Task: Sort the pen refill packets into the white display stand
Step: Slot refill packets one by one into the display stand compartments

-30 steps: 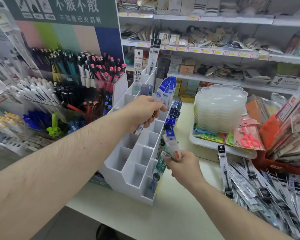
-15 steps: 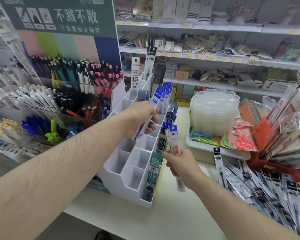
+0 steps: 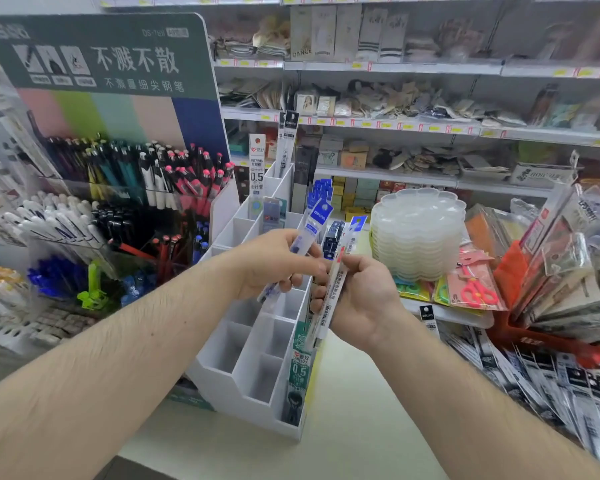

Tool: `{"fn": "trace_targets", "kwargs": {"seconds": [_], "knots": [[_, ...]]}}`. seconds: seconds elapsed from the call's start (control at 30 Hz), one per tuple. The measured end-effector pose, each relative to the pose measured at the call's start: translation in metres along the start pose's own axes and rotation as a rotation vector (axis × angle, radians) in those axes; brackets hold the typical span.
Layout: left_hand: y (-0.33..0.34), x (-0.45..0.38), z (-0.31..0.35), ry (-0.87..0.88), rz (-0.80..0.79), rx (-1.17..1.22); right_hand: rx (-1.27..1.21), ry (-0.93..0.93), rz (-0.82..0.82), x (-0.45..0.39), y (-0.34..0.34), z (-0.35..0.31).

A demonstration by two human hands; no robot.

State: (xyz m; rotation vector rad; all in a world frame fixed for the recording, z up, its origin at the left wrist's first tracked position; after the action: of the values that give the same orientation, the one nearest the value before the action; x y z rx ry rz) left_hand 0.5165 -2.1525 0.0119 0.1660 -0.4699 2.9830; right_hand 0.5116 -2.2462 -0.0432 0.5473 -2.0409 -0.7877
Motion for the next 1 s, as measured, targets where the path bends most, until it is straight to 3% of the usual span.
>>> {"fn": "trace_targets", "kwargs": {"seconds": [0.13,0.33,0.73,1.0], "knots": [[0.007,0.0,0.002,0.043,-0.062,0.005,0.053,-0.1,-0.001,0.007,0.011,-0.012],[0.004,-0.001,0.009,0.094,-0.073,-0.027,0.116,-0.246,0.14,0.012,0.005,-0.022],[-0.015,-0.003,0.01,0.085,0.133,-0.075,0.228,-0.26,0.208,0.009,0.007,-0.031],[-0.024,-0.004,0.009,0.061,0.257,-0.005,0.044,-0.194,0.055,0.012,0.016,-0.025]]}}
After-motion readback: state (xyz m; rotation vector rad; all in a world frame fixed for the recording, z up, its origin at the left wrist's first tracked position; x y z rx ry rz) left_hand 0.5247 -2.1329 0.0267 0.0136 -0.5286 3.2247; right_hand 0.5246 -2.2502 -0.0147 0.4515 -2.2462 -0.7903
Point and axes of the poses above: each hand's wrist, its own x-axis away from the middle knuckle, its own y-axis out of the palm, z = x × y, the point moved 9 cm from there along -x, towards the middle knuckle, and after that the axes turned 12 degrees about y, right-handed, at the moved point
